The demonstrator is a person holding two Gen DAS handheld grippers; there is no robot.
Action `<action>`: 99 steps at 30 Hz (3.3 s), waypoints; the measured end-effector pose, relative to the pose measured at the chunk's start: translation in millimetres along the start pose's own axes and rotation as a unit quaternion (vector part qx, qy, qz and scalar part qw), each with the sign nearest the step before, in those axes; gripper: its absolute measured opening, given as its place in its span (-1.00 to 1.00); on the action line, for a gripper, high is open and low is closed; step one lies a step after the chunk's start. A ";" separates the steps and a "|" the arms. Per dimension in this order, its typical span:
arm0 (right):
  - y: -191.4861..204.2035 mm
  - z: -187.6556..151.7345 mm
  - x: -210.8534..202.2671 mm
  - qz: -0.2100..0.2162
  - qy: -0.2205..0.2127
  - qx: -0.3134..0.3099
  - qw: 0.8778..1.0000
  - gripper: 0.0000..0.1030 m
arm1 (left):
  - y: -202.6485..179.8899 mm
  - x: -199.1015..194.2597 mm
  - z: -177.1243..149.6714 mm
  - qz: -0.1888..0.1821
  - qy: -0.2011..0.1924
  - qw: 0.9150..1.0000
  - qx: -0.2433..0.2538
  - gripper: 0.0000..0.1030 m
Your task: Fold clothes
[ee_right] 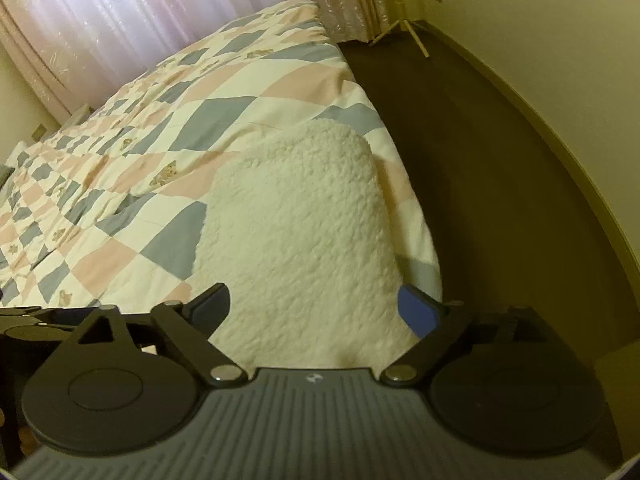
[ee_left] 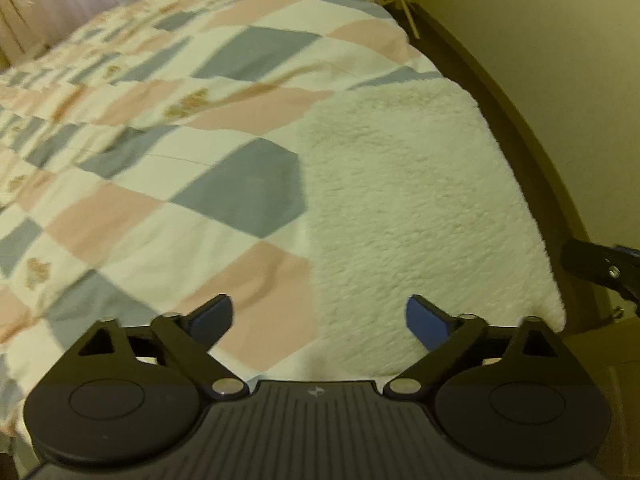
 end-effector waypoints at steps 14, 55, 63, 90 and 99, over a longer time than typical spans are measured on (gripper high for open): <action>78.9 -24.9 -104.6 -0.024 -0.044 0.014 0.999 0.99 | 64.3 -105.0 -33.7 0.003 -0.041 0.999 0.015 0.99; 65.1 -56.6 -221.1 -0.081 -0.046 0.003 0.996 0.99 | 22.3 -212.0 -99.2 0.009 -0.090 0.996 -0.009 0.99; 55.4 -50.8 -224.5 -0.043 -0.052 -0.012 0.998 0.99 | 20.4 -211.8 -112.9 0.024 -0.082 0.995 -0.045 0.99; 179.7 -1.4 -159.1 -0.175 -0.043 0.051 0.982 0.99 | 131.0 -172.3 11.1 -0.043 -0.082 0.993 0.068 0.99; 222.8 -19.2 -157.4 -0.207 -0.033 0.175 0.962 0.99 | 157.4 -149.0 37.9 -0.093 -0.058 0.983 0.149 0.97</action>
Point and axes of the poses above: each gripper's, at about its wrist camera, not at the fingertips, and x roughly the way its jaws point, y to its left, z to its top, the point moved 2 cm from there along x, roughly the way its jaws point, and after that the axes turned 12 degrees about -x, right-handed, at the moved point
